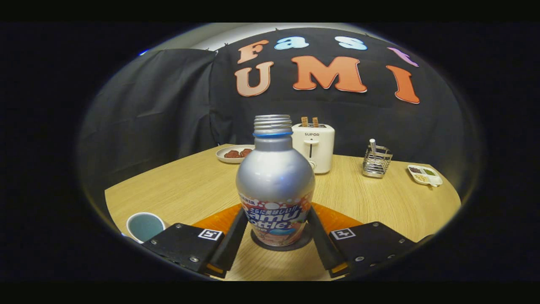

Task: Take the bottle from table, then pour the juice into the cup, finally place the bottle on the coaster

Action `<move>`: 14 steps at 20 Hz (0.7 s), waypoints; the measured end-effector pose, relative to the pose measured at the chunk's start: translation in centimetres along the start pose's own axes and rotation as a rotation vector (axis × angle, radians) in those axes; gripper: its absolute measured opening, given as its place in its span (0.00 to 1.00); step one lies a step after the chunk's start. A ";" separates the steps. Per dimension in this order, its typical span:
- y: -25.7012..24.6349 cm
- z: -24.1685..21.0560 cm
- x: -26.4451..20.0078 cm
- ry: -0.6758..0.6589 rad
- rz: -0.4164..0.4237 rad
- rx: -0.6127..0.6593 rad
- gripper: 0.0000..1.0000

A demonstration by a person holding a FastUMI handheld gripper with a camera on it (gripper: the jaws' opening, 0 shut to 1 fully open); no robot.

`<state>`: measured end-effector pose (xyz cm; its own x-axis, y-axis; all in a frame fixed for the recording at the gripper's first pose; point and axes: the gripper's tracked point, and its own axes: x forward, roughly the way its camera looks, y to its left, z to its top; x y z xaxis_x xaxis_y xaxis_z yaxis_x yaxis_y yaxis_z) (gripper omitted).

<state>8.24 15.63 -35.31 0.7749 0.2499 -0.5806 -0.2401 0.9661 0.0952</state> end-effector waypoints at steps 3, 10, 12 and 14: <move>0.0 -0.5 0.5 0.012 -0.004 -0.003 0.78; -0.6 -1.0 0.6 0.010 -0.003 0.044 0.81; -0.8 -0.2 -0.1 -0.018 0.001 0.055 0.86; -1.0 1.2 -1.3 -0.056 -0.002 0.061 0.89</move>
<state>8.14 14.46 -33.62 0.8075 0.2494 -0.5345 -0.2039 0.9684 0.1438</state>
